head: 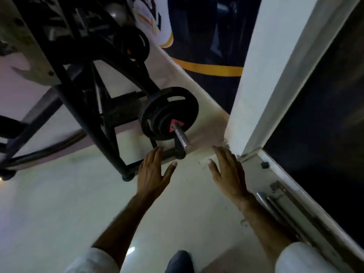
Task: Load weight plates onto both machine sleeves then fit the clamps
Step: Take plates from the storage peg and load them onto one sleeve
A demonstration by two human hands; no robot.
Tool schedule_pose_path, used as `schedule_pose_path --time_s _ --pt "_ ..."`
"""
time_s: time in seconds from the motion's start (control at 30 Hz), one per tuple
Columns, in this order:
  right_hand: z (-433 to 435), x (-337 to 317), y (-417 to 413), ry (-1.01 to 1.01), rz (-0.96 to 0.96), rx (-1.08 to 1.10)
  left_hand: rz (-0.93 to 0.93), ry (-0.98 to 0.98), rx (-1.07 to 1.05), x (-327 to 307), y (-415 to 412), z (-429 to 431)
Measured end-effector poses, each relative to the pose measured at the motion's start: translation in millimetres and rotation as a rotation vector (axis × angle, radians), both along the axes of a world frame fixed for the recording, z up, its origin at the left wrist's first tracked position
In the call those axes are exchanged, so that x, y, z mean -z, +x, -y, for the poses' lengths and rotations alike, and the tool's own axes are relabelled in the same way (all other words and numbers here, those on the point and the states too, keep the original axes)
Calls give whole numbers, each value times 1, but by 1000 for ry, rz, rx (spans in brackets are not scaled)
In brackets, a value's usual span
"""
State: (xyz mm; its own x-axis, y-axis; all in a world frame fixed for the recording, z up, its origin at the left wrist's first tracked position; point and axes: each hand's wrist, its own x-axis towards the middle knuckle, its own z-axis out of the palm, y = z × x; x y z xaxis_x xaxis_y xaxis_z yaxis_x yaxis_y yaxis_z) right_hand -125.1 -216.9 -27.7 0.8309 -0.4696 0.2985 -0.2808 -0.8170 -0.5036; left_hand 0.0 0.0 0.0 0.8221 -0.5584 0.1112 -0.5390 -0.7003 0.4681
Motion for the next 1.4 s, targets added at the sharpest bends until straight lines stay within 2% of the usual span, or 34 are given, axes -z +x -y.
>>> schedule_pose_path --time_s 0.2,0.47,0.67,0.8,0.93,1.07,1.17,1.3,1.4 --pt "57 14 99 75 -60 -163 -5 -32 -159 16 62 55" --pt "123 69 228 176 -73 -223 -90 -106 -303 77 168 118" --pt "173 154 336 333 -124 -244 -183 -87 -383 167 262 153" --pt "184 225 389 529 -57 -244 -245 -322 -500 234 302 175" --pt "182 278 412 602 139 -197 -178 -579 -585 284 308 193" --pt "180 296 421 610 253 -161 -106 -698 -613 302 311 201" --pt "180 301 411 597 242 -177 -118 -681 -628 306 303 197" --pt "184 293 379 694 156 -248 -154 -693 -509 303 281 185" --pt "178 281 350 709 109 -263 -218 -686 -500 292 250 179"
